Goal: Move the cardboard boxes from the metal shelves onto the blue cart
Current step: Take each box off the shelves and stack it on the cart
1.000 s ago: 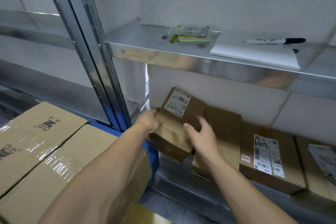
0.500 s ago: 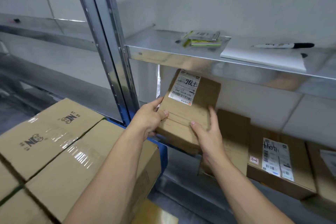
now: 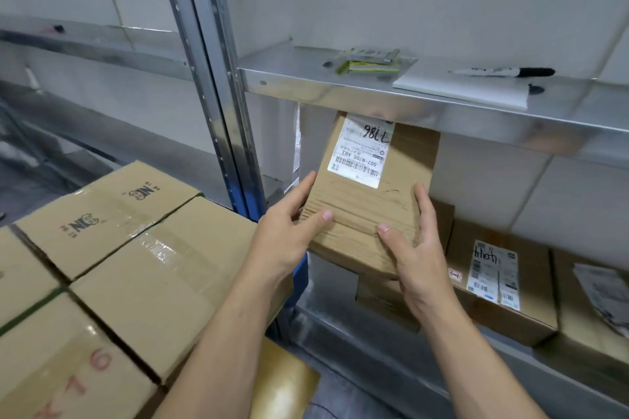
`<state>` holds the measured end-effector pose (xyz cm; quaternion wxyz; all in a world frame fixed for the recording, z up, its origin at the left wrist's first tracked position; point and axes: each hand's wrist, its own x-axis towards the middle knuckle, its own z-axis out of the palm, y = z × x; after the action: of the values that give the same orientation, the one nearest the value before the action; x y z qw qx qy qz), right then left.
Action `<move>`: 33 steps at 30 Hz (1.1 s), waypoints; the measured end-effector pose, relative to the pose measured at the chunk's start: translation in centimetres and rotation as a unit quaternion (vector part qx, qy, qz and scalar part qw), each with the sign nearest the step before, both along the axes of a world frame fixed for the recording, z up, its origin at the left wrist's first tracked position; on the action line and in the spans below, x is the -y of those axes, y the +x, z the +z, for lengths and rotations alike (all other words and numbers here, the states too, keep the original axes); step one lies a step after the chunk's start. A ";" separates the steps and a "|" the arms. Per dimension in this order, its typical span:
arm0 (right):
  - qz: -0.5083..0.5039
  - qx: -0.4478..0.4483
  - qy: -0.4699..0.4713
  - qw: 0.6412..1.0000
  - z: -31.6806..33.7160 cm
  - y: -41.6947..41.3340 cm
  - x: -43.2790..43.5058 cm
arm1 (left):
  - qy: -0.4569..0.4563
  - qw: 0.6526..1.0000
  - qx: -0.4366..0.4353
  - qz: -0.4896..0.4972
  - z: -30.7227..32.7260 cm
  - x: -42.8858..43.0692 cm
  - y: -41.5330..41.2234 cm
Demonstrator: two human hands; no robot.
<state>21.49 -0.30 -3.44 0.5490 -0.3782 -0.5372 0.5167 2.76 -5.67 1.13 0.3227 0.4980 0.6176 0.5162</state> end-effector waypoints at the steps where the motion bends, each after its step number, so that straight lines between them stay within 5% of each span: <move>1: 0.009 -0.001 0.004 1.000 0.2 0.5 0.2 | 0.005 1.000 -0.002 0.004 0.1 0.6 0.6; 18: 0.186 0.027 0.045 0.981 2.6 8.0 7.4 | 0.058 0.982 0.031 0.180 -0.4 13.0 11.5; 33: 0.409 0.025 0.111 0.905 8.2 -4.6 17.5 | 0.117 0.898 -0.054 0.421 3.8 28.7 5.3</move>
<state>16.85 -17.76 4.79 0.3139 -0.0745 -0.7122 0.6234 8.04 -34.38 4.96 -0.0190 0.2525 0.7215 0.6445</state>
